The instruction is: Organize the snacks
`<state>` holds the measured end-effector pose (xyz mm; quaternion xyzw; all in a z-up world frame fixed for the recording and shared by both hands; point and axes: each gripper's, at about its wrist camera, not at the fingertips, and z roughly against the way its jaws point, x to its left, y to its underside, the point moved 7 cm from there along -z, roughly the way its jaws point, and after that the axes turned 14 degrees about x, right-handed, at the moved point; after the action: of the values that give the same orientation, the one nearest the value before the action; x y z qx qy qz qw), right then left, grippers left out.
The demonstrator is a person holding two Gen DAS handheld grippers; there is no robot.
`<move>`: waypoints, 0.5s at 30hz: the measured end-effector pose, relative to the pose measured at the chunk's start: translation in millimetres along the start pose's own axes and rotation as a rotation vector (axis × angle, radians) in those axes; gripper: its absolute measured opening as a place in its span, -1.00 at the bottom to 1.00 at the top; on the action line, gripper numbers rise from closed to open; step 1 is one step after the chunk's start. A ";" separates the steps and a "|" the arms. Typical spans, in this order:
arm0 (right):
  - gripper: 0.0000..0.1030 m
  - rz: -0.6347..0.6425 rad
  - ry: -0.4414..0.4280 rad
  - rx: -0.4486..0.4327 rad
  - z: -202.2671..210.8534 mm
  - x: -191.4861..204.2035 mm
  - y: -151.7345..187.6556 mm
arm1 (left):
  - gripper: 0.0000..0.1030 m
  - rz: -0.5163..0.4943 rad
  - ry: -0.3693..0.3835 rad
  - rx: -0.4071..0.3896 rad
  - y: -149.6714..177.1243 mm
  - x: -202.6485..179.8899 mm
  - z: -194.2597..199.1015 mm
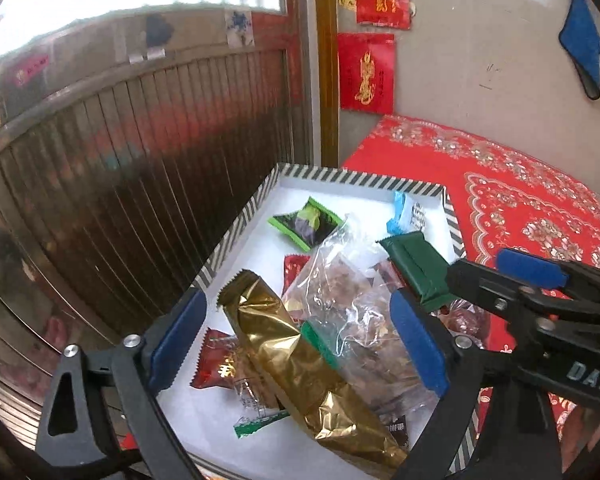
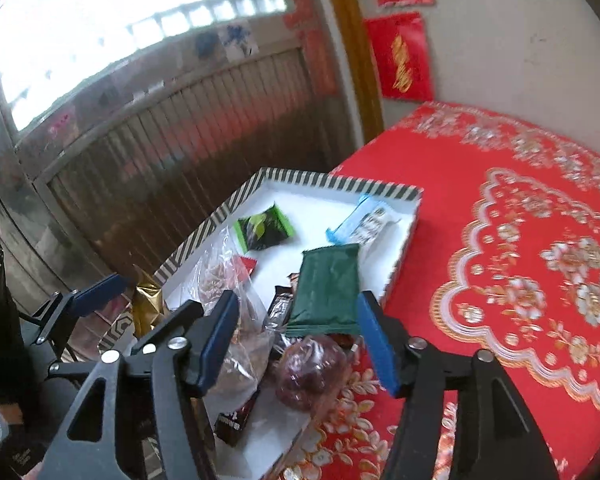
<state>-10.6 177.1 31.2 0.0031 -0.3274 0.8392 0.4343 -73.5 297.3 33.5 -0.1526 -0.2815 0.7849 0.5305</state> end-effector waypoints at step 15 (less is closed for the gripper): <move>0.54 -0.044 0.125 -0.110 28.5 -13.5 34.3 | 0.92 0.072 -0.032 -0.097 21.8 14.2 28.6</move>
<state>-35.2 137.5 30.9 -0.0659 -0.3453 0.8087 0.4716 -110.7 296.3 43.9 -0.1755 -0.3223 0.7911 0.4894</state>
